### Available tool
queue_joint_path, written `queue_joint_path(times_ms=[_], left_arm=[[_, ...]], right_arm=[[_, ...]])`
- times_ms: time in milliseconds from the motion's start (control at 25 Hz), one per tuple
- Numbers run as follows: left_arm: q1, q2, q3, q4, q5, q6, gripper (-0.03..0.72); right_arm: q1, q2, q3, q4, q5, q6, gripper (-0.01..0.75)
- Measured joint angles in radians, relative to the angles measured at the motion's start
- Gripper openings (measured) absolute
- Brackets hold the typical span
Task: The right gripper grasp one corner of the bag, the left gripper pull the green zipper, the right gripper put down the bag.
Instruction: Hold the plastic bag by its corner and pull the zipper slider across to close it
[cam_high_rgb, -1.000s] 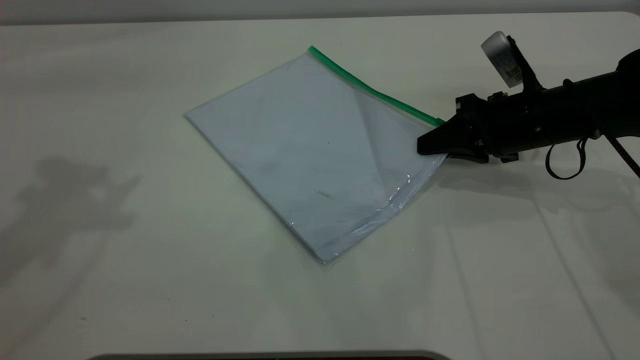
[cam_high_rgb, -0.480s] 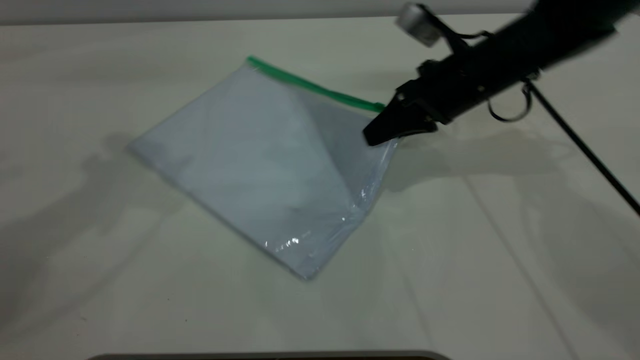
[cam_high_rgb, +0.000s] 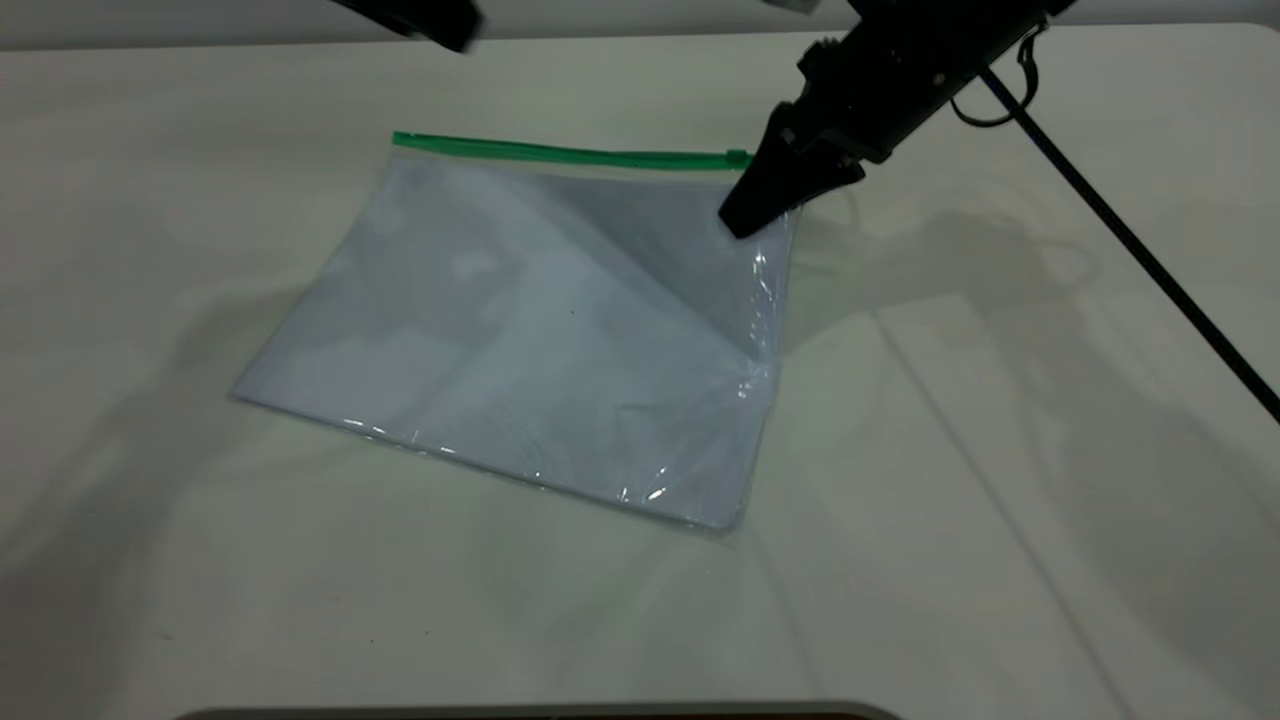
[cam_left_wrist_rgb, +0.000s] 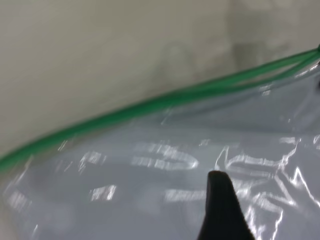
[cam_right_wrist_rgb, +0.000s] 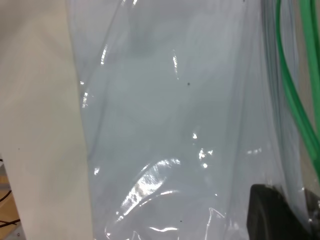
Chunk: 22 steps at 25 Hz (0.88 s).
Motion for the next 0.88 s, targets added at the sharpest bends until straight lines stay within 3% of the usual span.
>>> queue_joint_path(times_ms=[400,880], left_arm=[[-0.075,0.296,-0.321,-0.148,0.228,0.373,0.537],[-0.132,0.405,-0.429,-0.223,0.299,0.47,0.537]], right_arm=[[0.0,0.0,-0.001,-0.016,0.007,0.004,0.035],[0.0,0.0,-0.001,-0.016,0.007,0.004,0.035]])
